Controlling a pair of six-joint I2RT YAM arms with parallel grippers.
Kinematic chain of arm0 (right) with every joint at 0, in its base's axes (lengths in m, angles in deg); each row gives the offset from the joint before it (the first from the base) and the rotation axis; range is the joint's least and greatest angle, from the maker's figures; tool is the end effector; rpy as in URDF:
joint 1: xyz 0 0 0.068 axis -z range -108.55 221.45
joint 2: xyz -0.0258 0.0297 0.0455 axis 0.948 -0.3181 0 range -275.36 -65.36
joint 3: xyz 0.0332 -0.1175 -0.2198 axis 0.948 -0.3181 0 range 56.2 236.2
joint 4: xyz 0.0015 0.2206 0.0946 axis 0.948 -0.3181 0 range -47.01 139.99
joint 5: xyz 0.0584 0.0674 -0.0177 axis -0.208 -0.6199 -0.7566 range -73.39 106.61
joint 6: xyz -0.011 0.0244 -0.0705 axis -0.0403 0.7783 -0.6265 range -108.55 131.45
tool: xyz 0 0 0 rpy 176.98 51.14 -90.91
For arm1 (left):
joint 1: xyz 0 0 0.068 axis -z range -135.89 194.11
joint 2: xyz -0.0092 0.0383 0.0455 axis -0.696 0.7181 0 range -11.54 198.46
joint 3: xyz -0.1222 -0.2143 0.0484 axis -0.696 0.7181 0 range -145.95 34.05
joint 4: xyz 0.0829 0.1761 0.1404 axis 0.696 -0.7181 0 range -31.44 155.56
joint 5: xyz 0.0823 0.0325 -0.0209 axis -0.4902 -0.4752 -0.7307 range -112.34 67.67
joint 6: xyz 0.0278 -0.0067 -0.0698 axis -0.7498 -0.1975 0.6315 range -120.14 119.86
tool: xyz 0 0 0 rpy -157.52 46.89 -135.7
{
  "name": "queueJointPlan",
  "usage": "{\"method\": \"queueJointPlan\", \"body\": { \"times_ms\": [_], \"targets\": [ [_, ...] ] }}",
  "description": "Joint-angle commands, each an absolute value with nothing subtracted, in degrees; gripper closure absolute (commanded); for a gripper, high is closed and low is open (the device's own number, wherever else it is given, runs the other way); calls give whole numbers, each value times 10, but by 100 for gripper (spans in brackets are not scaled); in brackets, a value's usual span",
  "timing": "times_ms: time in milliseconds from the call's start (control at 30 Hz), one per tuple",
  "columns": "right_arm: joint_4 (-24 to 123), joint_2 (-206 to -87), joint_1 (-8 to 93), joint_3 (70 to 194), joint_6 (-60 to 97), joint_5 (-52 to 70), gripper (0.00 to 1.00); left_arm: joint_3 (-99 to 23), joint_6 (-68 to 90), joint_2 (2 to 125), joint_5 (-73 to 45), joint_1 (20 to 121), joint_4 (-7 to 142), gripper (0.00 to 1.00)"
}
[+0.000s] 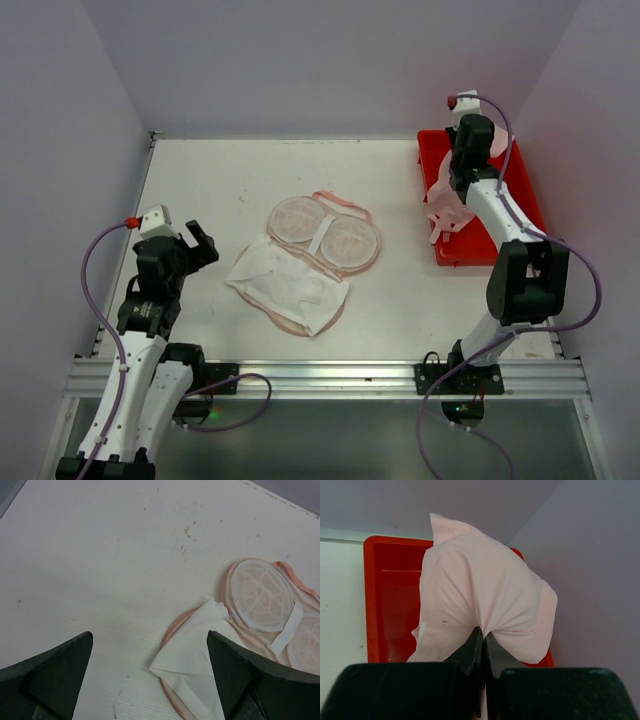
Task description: Unzip the laundry bag and remove the bra
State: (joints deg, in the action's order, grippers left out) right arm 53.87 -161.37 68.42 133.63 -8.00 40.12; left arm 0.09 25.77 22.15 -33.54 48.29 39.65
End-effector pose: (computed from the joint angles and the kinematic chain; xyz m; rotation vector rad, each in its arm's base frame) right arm 0.4036 -0.0041 0.3066 -0.0681 1.8424 -0.5754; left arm 0.1639 0.0003 0.2496 -0.5002 1.9488 -0.1379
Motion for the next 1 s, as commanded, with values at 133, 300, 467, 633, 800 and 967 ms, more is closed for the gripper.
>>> {"method": "queueJointPlan", "body": {
  "times_ms": [133, 300, 467, 633, 800, 967],
  "targets": [
    [621, -1637, 691, 1459, -139, 403, 100, -2, 253, 219, -333, 486, 398, 0],
    [665, -1653, 693, 1448, -183, 399, 100, -3, 253, 217, -335, 487, 397, 0],
    [678, -1665, 694, 1390, -180, 381, 100, -2, 253, 216, -333, 489, 399, 0],
    [683, -1669, 700, 1319, -155, 389, 100, -1, 252, 213, -333, 494, 399, 0],
    [690, -1668, 708, 1263, -134, 406, 100, -2, 253, 205, -338, 498, 398, 0],
    [673, -1673, 712, 1262, -124, 389, 100, -1, 253, 199, -338, 504, 398, 0]
  ]
}}
